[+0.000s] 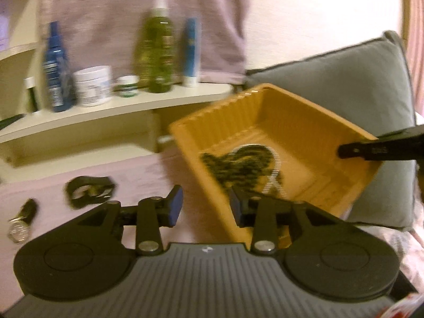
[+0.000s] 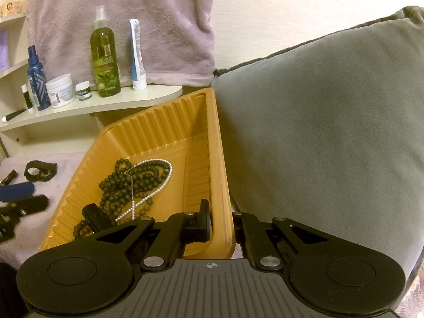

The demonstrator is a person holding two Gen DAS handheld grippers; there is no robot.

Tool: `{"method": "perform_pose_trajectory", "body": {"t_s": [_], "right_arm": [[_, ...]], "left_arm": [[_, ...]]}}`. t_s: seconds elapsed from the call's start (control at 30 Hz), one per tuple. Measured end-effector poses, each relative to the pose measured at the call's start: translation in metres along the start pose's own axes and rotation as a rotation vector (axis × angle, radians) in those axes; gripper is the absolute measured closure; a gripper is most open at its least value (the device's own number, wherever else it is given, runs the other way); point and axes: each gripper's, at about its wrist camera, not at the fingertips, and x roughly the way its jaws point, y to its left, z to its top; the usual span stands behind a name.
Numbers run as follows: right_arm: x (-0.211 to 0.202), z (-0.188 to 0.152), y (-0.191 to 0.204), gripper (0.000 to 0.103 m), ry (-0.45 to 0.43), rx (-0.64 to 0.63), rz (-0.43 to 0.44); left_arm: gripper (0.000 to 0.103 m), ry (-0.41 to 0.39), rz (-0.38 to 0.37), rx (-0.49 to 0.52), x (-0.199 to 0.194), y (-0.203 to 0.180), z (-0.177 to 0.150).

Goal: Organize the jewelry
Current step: 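Return the left tool to the towel and grasp the silver watch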

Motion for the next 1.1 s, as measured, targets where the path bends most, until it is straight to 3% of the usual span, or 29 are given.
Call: {"method": "perform_pose_trajectory", "body": {"t_s": [0.23,0.37,0.53,0.67,0.9,1.1], "right_arm": [[-0.002,-0.002,0.002,0.098,-0.002,-0.006,0.0],[-0.003,-0.002,0.002,0.098,-0.001,-0.009,-0.001],[-0.003,-0.001,0.002,0.098,0.001,-0.012,-0.004],[-0.001,-0.002,0.001,0.098,0.007,-0.017,-0.007],[0.003,-0.002,0.001,0.098,0.018,-0.024,-0.016],[0.006,-0.002,0.001,0.098,0.024,-0.028,-0.02]], "left_arm": [[0.055,-0.018,0.144,-0.05,-0.016,0.047,-0.007],[0.042,-0.023,0.25,-0.076,-0.025,0.081,-0.014],[0.035,-0.007,0.399,-0.109,-0.029,0.123,-0.025],[0.034,0.019,0.472,-0.113,-0.024,0.147,-0.034],[0.035,0.065,0.506,-0.076,-0.006,0.162,-0.044],[0.045,0.094,0.511,-0.061,0.009,0.165,-0.048]]}}
